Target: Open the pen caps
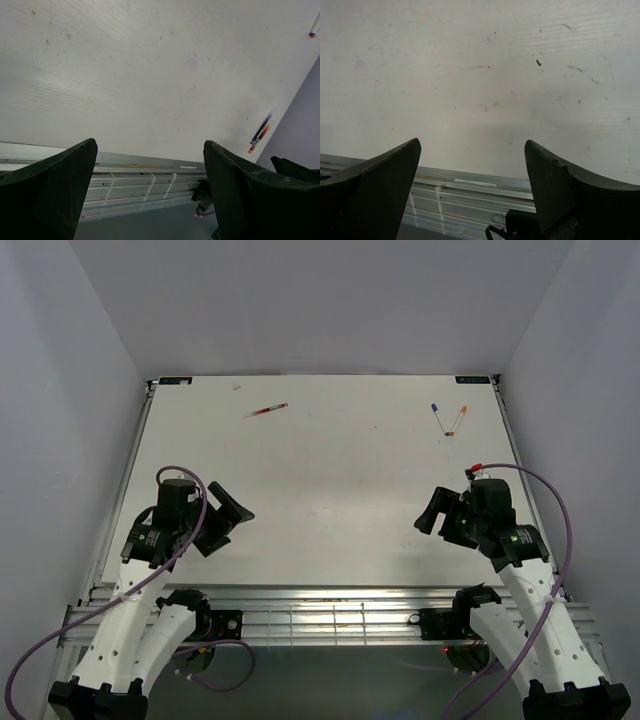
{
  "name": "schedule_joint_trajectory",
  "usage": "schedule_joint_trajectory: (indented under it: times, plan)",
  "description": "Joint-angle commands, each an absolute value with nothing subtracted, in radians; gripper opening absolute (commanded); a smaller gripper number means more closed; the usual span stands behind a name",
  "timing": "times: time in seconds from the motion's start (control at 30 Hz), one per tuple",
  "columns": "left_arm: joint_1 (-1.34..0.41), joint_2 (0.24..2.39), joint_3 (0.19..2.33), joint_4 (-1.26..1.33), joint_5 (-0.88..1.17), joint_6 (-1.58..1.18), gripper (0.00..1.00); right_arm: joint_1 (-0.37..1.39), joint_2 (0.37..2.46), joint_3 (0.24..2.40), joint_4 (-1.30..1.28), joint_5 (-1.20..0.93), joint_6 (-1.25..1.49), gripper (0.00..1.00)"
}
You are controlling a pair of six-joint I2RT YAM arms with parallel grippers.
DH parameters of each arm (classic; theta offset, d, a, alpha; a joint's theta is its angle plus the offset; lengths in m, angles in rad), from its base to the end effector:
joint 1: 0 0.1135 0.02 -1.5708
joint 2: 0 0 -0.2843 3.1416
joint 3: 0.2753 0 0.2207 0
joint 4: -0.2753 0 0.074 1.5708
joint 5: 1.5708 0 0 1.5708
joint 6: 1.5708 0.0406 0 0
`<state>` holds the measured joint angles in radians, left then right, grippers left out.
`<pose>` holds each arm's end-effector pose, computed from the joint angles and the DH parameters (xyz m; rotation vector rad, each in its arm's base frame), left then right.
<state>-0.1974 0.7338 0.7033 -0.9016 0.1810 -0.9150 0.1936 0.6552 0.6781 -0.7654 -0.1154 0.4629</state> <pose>0.0877 -0.0250 0.2659 -0.8447 2.4759 -0.6580 0.0872 0.0219 0.2743 0.2566 2.3391 0.4620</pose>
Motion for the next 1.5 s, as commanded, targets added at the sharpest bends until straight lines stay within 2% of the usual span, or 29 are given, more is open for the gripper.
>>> schedule_joint_trajectory:
  times: [0.0,0.1,0.2,0.33,0.53,0.57,0.63,0.67,0.7,0.73,0.77,0.8,0.9,1.03,1.07,1.2,1.47]
  plan:
    - [-0.192,0.721,0.839,-0.994,0.201,-0.873,0.98,0.190,0.687,0.748,-0.856,-0.015,0.450,0.90]
    - [-0.193,0.802,0.951,-1.087,0.251,-0.796,0.97,0.190,0.710,0.826,-0.923,0.092,0.495,0.90]
    - [-0.192,0.847,0.968,-1.115,0.310,-0.755,0.95,0.190,0.729,0.867,-0.920,0.133,0.497,0.90]
    - [-0.193,0.845,1.041,-1.076,0.361,-0.723,0.92,0.189,0.913,0.978,-0.986,0.170,0.453,0.90]
    - [-0.192,0.833,1.138,-0.986,0.276,-0.536,0.85,0.121,1.161,1.055,-1.034,0.198,0.394,0.90]
    - [-0.192,0.848,1.153,-0.986,0.288,-0.508,0.78,0.104,1.178,1.075,-1.029,0.187,0.393,0.90]
    - [-0.192,0.909,1.202,-0.991,0.314,-0.434,0.70,0.054,1.233,1.098,-1.031,0.186,0.396,0.90]
    - [-0.192,0.929,1.215,-0.992,0.345,-0.417,0.58,0.039,1.253,1.109,-1.029,0.198,0.396,0.90]
    - [-0.192,0.963,1.223,-0.994,0.357,-0.401,0.56,0.013,1.273,1.127,-1.032,0.209,0.393,0.90]
    - [-0.193,0.975,1.239,-0.994,0.360,-0.400,0.57,-0.023,1.313,1.135,-1.034,0.212,0.384,0.90]
    - [-0.192,0.989,1.250,-0.994,0.357,-0.409,0.64,-0.041,1.327,1.140,-1.034,0.215,0.373,0.90]
    - [-0.192,1.023,1.259,-0.993,0.373,-0.414,0.76,-0.078,1.339,1.141,-1.020,0.216,0.342,0.90]
    - [-0.192,1.064,1.290,-0.989,0.426,-0.413,0.82,-0.127,1.373,1.144,-0.988,0.224,0.304,0.91]
    - [-0.192,1.088,1.307,-1.000,0.411,-0.423,0.84,-0.127,1.463,1.161,-0.954,0.244,0.269,0.99]
    - [-0.193,1.091,1.308,-1.018,0.404,-0.423,0.84,-0.127,1.480,1.164,-0.947,0.248,0.264,0.94]
    - [-0.192,1.112,1.327,-1.048,0.370,-0.414,0.84,-0.129,1.522,1.155,-0.873,0.249,0.244,0.86]
    - [-0.192,1.163,1.358,-1.071,0.393,-0.411,0.84,-0.141,1.522,1.048,-0.758,0.223,0.206,0.82]
